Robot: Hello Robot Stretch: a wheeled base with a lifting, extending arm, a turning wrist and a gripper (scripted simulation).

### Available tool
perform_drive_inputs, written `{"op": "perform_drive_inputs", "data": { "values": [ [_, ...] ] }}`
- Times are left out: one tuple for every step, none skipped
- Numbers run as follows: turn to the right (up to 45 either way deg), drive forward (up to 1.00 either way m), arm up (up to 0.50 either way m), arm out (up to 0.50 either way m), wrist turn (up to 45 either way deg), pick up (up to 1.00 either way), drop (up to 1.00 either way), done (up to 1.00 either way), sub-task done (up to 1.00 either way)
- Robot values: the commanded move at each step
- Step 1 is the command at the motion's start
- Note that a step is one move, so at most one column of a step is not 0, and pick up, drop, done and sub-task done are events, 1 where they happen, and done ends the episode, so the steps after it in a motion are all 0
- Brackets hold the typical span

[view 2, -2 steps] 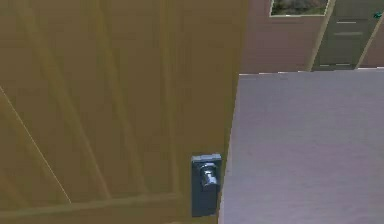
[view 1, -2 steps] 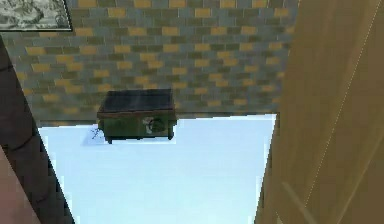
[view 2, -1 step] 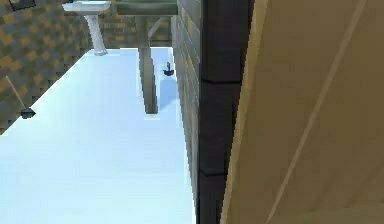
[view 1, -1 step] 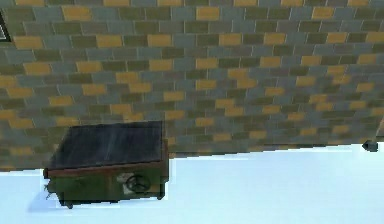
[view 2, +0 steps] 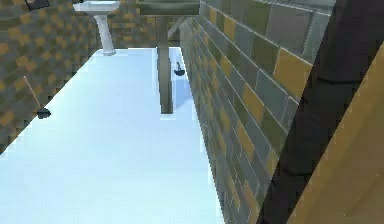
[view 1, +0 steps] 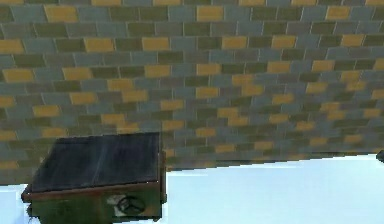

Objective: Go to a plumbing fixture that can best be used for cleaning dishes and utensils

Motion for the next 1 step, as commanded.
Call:
{"op": "perform_drive_inputs", "data": {
  "values": [
    [45.0,0.00,0.00,0.00,0.0,0.00,0.00,0.00,0.00]
  ]
}}
